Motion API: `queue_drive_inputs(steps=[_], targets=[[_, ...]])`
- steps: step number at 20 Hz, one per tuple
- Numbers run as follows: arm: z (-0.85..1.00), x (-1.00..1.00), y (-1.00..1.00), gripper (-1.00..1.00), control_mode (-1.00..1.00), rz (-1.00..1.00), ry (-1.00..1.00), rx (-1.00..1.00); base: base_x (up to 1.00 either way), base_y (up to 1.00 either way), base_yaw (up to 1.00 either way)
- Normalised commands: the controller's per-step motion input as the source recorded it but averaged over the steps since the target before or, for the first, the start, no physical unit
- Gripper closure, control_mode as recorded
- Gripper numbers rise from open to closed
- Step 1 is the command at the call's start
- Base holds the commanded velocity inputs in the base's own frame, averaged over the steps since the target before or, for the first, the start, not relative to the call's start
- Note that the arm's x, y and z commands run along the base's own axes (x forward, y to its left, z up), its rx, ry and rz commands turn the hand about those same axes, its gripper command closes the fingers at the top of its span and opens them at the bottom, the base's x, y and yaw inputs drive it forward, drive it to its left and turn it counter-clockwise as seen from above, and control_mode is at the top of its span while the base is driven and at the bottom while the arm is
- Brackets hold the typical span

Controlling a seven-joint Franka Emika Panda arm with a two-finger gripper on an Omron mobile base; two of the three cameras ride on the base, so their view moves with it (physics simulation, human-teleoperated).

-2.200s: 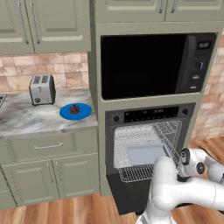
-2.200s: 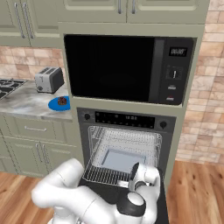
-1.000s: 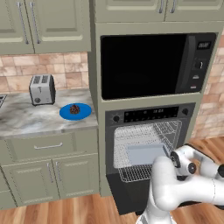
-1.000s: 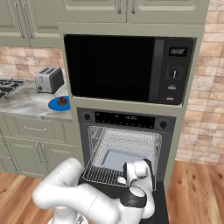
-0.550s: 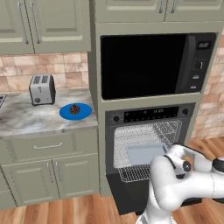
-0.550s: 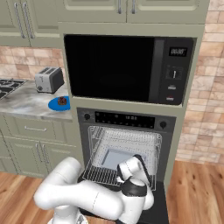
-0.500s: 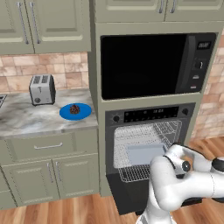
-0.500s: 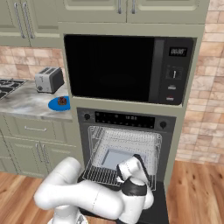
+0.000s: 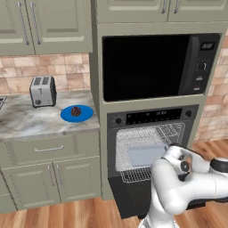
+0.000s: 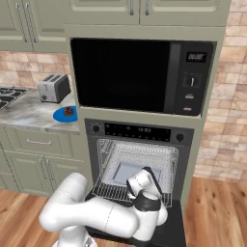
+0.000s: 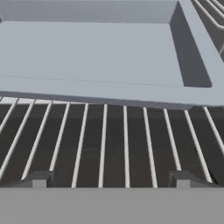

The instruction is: Take the baked cake out of the oven and place it on the plate for cooling. Then close the oven door.

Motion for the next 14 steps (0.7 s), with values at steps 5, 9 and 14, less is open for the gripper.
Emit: queue_drive_inputs(steps=[5, 9, 14], targets=[[-0.21, 0.23, 0.08, -1.0, -1.0, 0.0, 0.05, -0.03, 0.0, 0.0, 0.0], [-0.16, 0.25, 0.08, -1.0, -1.0, 0.0, 0.02, -0.01, 0.0, 0.0, 0.0], [-0.19, 0.29, 0.09, -1.0, -1.0, 0.0, 0.0, -0.01, 0.0, 0.0, 0.0]])
